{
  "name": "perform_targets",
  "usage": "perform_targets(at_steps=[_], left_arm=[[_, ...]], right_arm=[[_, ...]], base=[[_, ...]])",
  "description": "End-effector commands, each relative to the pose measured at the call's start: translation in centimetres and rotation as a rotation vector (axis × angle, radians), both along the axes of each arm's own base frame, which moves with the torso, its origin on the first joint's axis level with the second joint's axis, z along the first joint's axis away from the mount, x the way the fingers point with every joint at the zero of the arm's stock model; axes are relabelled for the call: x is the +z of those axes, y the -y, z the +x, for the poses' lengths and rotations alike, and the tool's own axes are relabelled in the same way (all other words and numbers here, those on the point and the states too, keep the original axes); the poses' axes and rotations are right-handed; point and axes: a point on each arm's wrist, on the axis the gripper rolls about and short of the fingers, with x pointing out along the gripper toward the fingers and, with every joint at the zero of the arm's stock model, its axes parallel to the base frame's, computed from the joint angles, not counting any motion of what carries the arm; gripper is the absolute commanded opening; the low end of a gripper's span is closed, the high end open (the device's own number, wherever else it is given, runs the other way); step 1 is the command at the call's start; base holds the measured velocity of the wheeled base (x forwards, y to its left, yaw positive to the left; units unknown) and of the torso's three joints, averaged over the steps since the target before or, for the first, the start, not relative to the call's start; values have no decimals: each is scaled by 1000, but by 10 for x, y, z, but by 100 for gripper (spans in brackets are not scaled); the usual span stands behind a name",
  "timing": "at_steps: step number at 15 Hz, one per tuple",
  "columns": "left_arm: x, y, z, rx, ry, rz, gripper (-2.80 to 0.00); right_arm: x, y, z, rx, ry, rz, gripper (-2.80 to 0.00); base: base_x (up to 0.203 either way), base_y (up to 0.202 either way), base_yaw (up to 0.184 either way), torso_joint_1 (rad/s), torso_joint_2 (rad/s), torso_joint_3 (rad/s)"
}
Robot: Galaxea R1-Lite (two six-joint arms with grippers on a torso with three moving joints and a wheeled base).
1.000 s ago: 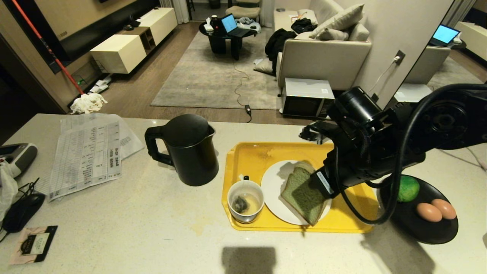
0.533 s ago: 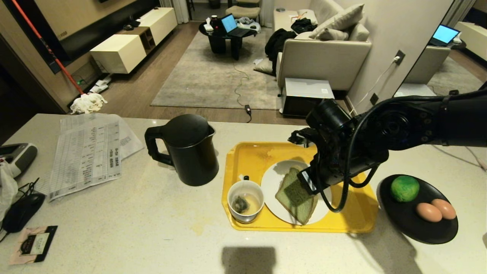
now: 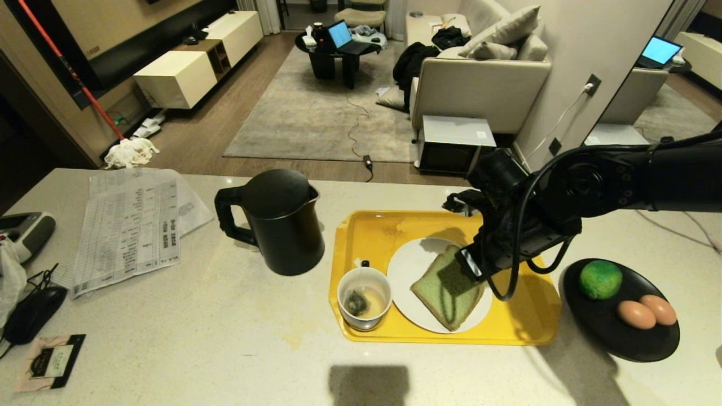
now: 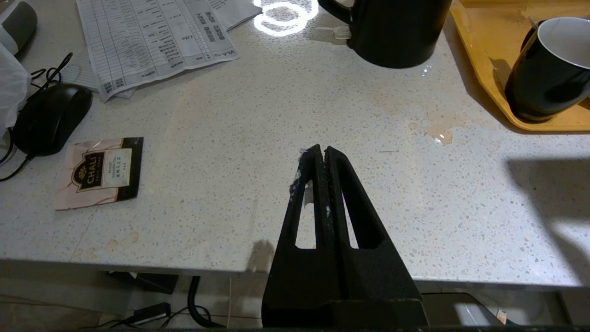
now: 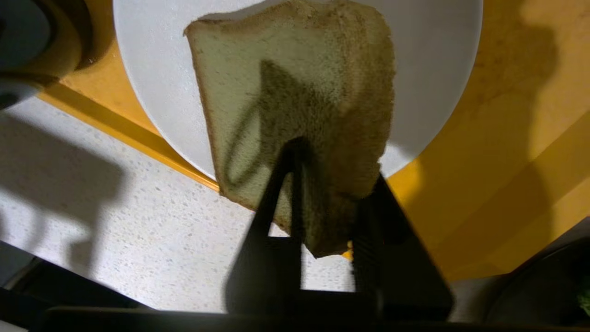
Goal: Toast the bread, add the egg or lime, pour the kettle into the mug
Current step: Put the baked bread on a plate
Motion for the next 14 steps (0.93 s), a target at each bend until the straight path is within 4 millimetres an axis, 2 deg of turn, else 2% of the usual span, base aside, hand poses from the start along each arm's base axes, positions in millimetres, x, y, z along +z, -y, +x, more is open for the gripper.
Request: perform_targets(at_steps=[1,9,12,14], left_arm=[[0,0,0,0,1,0,-280],[0,0,0,0,1,0,-280],[0,0,0,0,1,0,-280],[0,0,0,0,1,0,-280]], right_arm=[[5,3,-3,-3,8,3,0],[27,19,-10,-34,65,29,0],[49,30,-21,-26,128,36,0],[72,41,-36,-10,205,30,0]], base=[[0,0,0,0,0,0],[0,0,0,0,0,0],[0,0,0,0,0,0],[0,0,0,0,0,0]])
